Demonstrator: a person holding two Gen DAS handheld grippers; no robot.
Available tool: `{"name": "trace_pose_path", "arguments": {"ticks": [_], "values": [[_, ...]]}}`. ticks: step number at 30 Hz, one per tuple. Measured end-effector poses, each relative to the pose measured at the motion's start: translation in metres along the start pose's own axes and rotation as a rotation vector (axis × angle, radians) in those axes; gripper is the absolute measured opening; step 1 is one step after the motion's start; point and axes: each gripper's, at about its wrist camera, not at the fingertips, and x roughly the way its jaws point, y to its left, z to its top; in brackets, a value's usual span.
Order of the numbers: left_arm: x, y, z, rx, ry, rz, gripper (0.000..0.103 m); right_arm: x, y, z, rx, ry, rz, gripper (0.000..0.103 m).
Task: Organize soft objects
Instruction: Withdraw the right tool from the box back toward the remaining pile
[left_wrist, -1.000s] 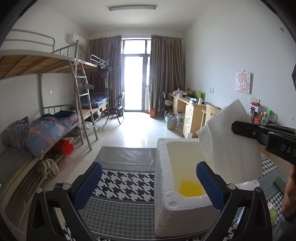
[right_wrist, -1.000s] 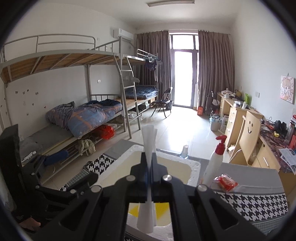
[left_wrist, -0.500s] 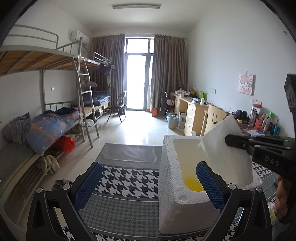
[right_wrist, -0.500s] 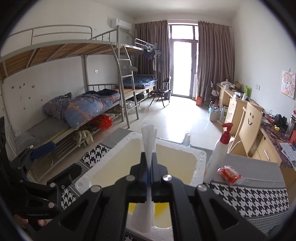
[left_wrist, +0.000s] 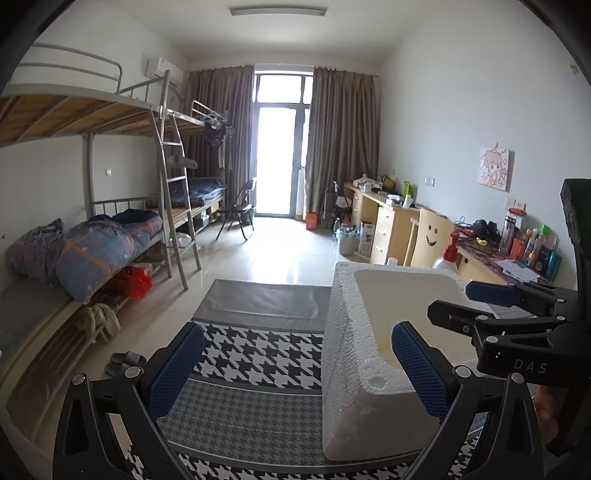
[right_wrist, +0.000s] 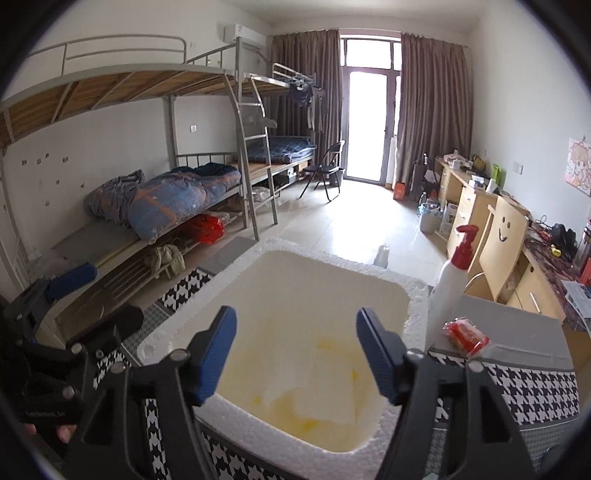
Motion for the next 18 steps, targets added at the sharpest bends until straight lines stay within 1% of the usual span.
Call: {"name": "trace_pose_path", "arguments": {"ticks": [3,4,6,8,10,18], "values": [[-0.002,-0.001,0.0,0.003,-0.003,-0.003,0.102,0.0,-0.002,0.0,0.019,0.008,0.011,0.072],[-0.002,-0.002,0.0,0.005,-0.003,-0.005,0.102,-0.002,-0.003,0.001,0.028,0.005,0.015,0.074],[-0.005,-0.004,0.0,0.009,-0.002,-0.022,0.102,-0.011,-0.006,0.003,0.038,-0.017,0.009,0.082],[-0.008,-0.007,0.0,0.01,-0.005,-0.032,0.102,-0.02,-0.007,0.004,0.045,-0.044,-0.003,0.093],[-0.012,-0.01,0.0,0.022,-0.012,-0.031,0.102,-0.028,-0.007,0.003,0.044,-0.069,-0.008,0.096],[-0.023,-0.019,0.001,0.037,-0.026,-0.037,0.102,-0.043,-0.008,-0.002,0.058,-0.092,-0.003,0.097]]}}
